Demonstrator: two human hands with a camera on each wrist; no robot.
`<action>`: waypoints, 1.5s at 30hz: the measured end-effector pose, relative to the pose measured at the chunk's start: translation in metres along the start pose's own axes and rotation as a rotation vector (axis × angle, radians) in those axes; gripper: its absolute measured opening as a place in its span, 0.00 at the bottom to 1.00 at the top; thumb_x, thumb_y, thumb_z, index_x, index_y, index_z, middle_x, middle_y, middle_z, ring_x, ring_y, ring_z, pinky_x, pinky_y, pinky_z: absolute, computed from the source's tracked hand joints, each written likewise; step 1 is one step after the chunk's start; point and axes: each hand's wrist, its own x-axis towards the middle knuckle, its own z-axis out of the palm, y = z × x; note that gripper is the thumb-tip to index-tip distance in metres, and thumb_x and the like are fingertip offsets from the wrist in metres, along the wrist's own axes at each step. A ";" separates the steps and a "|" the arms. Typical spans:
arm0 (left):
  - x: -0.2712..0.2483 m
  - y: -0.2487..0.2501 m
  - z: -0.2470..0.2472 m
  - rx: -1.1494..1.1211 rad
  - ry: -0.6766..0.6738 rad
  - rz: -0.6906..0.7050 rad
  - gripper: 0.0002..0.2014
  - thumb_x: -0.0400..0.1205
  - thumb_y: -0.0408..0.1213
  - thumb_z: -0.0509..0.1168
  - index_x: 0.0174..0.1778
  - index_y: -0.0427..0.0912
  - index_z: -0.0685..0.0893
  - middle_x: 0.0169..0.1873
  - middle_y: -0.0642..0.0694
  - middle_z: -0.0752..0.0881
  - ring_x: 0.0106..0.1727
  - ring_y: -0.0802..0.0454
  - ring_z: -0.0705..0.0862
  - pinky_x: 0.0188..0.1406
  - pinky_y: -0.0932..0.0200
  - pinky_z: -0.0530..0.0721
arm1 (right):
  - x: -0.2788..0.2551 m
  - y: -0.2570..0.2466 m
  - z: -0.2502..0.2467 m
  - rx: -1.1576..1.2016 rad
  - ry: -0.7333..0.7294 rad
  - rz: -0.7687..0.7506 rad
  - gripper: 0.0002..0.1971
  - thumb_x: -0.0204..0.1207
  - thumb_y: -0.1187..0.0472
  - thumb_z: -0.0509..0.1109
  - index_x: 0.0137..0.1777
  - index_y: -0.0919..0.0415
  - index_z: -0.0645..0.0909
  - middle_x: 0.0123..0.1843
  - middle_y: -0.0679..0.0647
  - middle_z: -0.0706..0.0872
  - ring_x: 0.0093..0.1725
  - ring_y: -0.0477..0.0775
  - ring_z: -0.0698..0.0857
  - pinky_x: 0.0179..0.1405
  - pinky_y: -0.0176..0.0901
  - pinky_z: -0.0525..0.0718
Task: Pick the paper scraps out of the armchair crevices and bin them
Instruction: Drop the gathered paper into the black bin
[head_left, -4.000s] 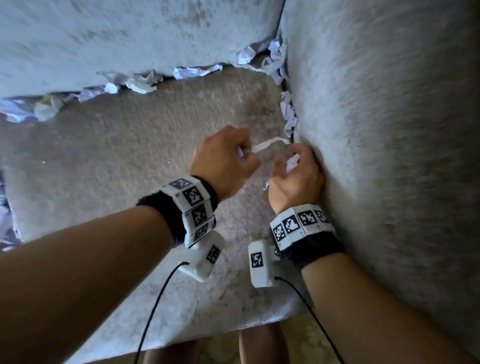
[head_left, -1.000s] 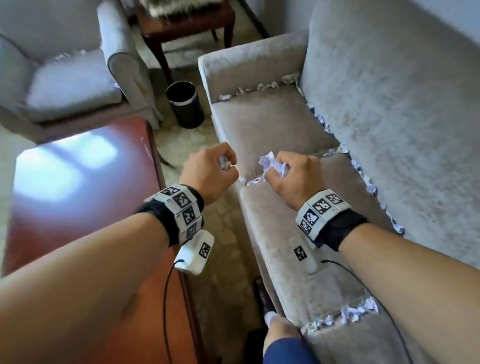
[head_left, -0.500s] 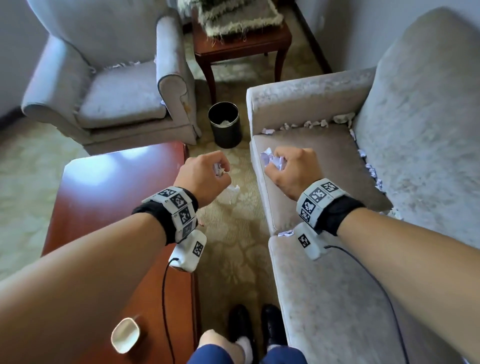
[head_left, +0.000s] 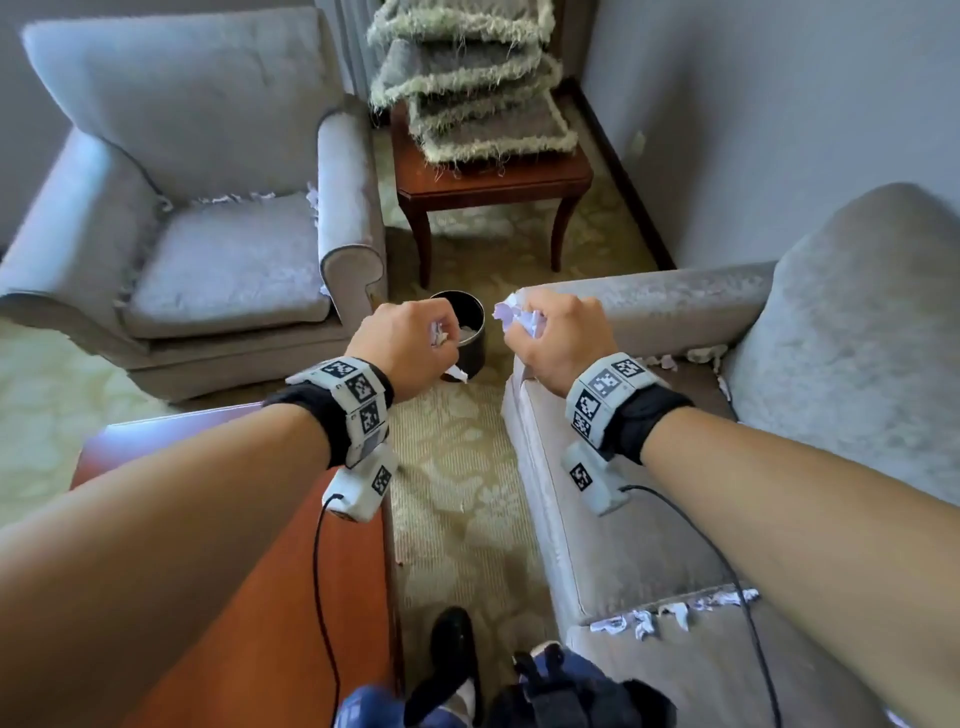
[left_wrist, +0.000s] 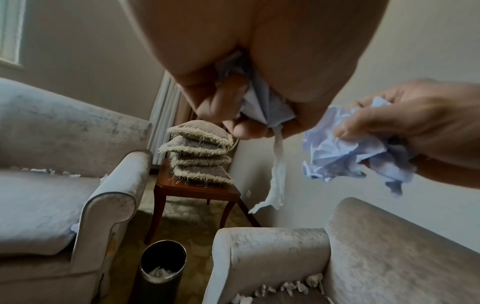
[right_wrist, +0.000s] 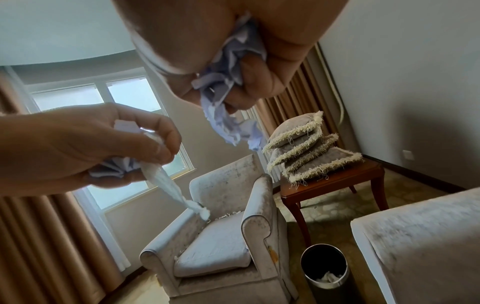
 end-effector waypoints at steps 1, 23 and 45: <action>0.015 -0.005 -0.004 0.003 0.001 0.004 0.03 0.78 0.40 0.67 0.42 0.55 0.83 0.35 0.52 0.81 0.39 0.47 0.82 0.37 0.57 0.78 | 0.017 0.000 0.003 -0.004 -0.006 0.013 0.18 0.71 0.56 0.70 0.26 0.60 0.67 0.22 0.54 0.69 0.26 0.58 0.70 0.24 0.44 0.67; 0.436 -0.154 0.067 -0.134 -0.137 -0.395 0.06 0.79 0.42 0.62 0.44 0.60 0.81 0.44 0.49 0.85 0.45 0.46 0.83 0.43 0.58 0.80 | 0.409 0.162 0.194 -0.022 -0.345 0.327 0.19 0.78 0.49 0.62 0.29 0.55 0.64 0.27 0.50 0.72 0.35 0.58 0.73 0.25 0.44 0.61; 0.585 -0.428 0.342 -0.344 -0.325 -0.567 0.04 0.80 0.37 0.65 0.44 0.51 0.82 0.25 0.51 0.78 0.25 0.52 0.75 0.26 0.61 0.69 | 0.489 0.355 0.615 0.075 -0.551 0.850 0.14 0.72 0.58 0.66 0.29 0.58 0.66 0.29 0.55 0.78 0.39 0.62 0.77 0.29 0.45 0.73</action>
